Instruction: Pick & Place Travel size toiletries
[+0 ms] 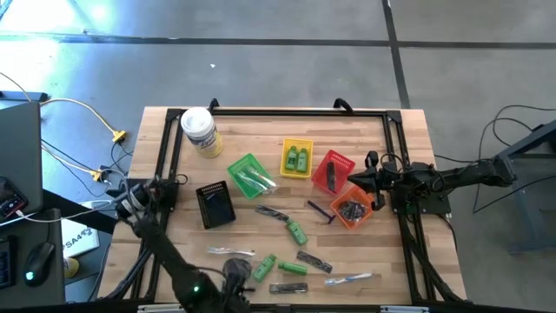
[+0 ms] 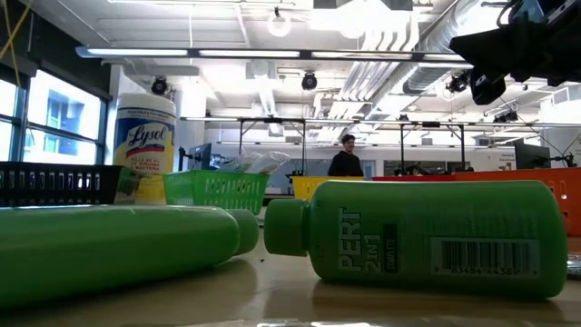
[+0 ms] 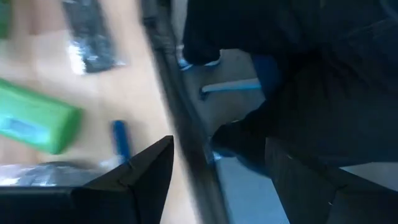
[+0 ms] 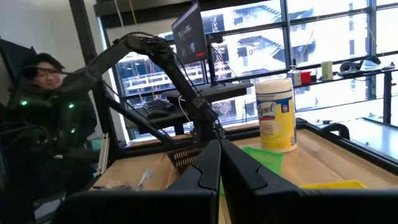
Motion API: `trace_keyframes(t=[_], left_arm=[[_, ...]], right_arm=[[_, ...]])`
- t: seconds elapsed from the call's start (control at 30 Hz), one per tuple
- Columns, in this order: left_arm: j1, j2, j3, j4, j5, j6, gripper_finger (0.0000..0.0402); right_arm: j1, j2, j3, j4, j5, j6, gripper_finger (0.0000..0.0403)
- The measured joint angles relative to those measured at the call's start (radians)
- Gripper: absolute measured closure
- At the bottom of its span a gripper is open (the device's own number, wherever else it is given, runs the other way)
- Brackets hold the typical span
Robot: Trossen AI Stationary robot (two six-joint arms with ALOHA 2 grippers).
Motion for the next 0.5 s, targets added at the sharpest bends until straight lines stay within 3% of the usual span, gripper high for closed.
trace_keyframes(t=[0.5], left_arm=[[0.029, 0.081, 0.000, -0.187, -0.061, -0.126, 0.0158]], right_arm=[[0.000, 0.000, 0.000, -0.007, 0.004, 0.001, 0.0398]])
